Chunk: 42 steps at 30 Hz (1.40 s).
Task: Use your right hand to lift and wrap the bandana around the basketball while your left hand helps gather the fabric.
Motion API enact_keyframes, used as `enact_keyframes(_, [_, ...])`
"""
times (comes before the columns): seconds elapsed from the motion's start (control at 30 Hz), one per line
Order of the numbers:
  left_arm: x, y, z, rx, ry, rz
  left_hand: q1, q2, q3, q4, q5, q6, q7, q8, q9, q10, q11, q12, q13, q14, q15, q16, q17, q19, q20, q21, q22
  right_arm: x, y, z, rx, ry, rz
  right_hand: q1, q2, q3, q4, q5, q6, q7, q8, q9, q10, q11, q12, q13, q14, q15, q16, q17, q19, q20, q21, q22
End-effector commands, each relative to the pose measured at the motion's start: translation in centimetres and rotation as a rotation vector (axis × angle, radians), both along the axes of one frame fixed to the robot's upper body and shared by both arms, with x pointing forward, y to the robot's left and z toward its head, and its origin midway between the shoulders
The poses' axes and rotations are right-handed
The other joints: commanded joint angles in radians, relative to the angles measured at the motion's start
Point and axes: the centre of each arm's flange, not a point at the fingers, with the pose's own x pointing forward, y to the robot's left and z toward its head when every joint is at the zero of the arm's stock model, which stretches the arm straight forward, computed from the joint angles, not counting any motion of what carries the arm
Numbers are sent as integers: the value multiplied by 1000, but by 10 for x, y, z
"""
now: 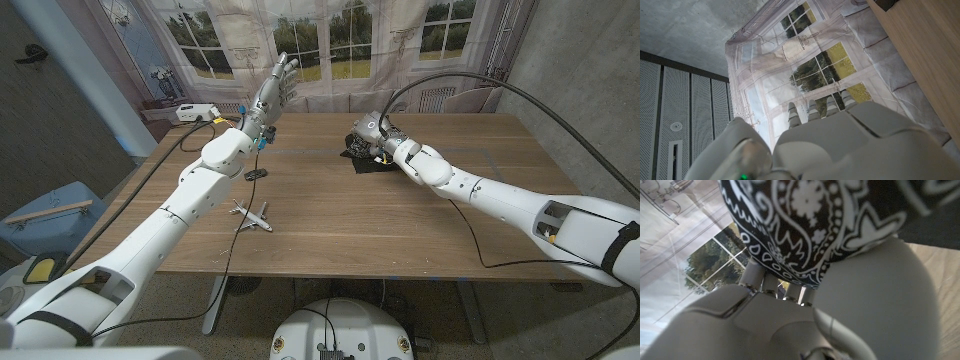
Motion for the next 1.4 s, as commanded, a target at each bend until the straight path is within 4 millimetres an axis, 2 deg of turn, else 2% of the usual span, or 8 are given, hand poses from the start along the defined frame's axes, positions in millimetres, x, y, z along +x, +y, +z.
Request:
enact_keyframes(0.03, [-1, 0, 1, 6, -3, 2, -4, 7, -4, 3, 6, 5, -3, 4, 1, -10, 2, 2, 3, -6, 0, 0, -1, -39, 1, -3, 1, 6, 5, -3, 2, 58, -81, 237, 410, 3, 37, 29, -98, -70, -123, -38, -67, -17, -38, -24, 191, -399, -80, -64, -176, -197, -20, -76])
enact_keyframes(0.3, [1, 0, 4, 11, -1, -3, -4, 10, -5, 2, 7, 6, -1, 4, 1, -11, 2, 2, 3, -6, -1, 0, -1, -40, 1, -4, 1, 1, -2, 12, 131, 171, -44, -187, 355, -112, 252, 107, -131, -65, -220, -38, -145, 9, -85, -70, 69, -386, -184, -137, -114, -140, -170, -87])
enact_keyframes(0.4, [2, 0, 4, 12, 0, -1, -4, 10, -5, 2, 7, 5, -2, 3, 1, -12, 1, 2, 3, -7, -2, 0, -1, -40, 1, -4, 1, 0, -8, 18, 176, 181, -26, -318, 339, -164, 283, 116, -171, -52, -241, -37, -179, 42, -103, -81, 35, -363, -197, -148, -99, -102, -212, -84])
enact_keyframes(0.5, [3, 1, 4, 13, 3, 2, -3, 11, -5, 2, 7, 5, -2, 3, 1, -11, 1, 2, 3, -5, -1, 1, -1, -40, 1, -5, 1, -1, -13, 23, 212, 202, -21, -432, 327, -211, 288, 120, -194, -52, -245, -35, -196, 43, -114, -88, 13, -345, -199, -152, -112, -64, -252, -83])
enact_keyframes(0.63, [3, 1, 5, 11, -2, 0, -3, 12, -6, 2, 8, 6, -2, 3, 1, -13, 2, 2, 3, -6, -1, 1, -1, -40, 1, -5, 1, 1, -17, 26, 235, 238, -42, -572, 329, -272, 275, 140, -227, -54, -245, -37, -263, 34, -151, -102, -59, -317, -213, -172, -261, 45, -367, -81])
enact_keyframes(0.83, [3, 2, 6, 14, -5, 5, -2, 13, -6, 1, 8, 5, -2, 3, 1, -13, 3, 2, 3, -5, 0, 1, -1, -41, 1, -5, 1, 5, -19, 30, 288, 346, -106, -618, 248, -350, 246, 155, -340, -86, -256, -40, -354, 16, -219, -118, -192, -288, -223, -217, -375, 150, -481, -82])
enact_keyframes(1.07, [4, 4, 6, 11, -1, 6, -1, 14, -6, 0, 9, 2, -3, 2, 1, -13, 1, 2, 3, -5, -1, 1, -1, -41, 1, -5, 1, 11, -32, 44, 489, 523, -41, -620, 204, -408, 231, 169, -420, -100, -256, -42, -422, 9, -259, -127, -316, -261, -225, -248, -454, 188, -571, -82])
enact_keyframes(1.4, [5, 6, 5, 8, 3, 10, 0, 15, -7, -1, 10, -4, -4, 0, 1, -14, 1, 2, 2, -8, -1, 0, -1, -41, 1, -6, 1, 12, -57, 56, 765, 640, 154, -679, 257, -439, 257, 189, -437, -71, -247, -43, -446, 23, -268, -134, -408, -202, -221, -268, -561, 200, -671, -82])
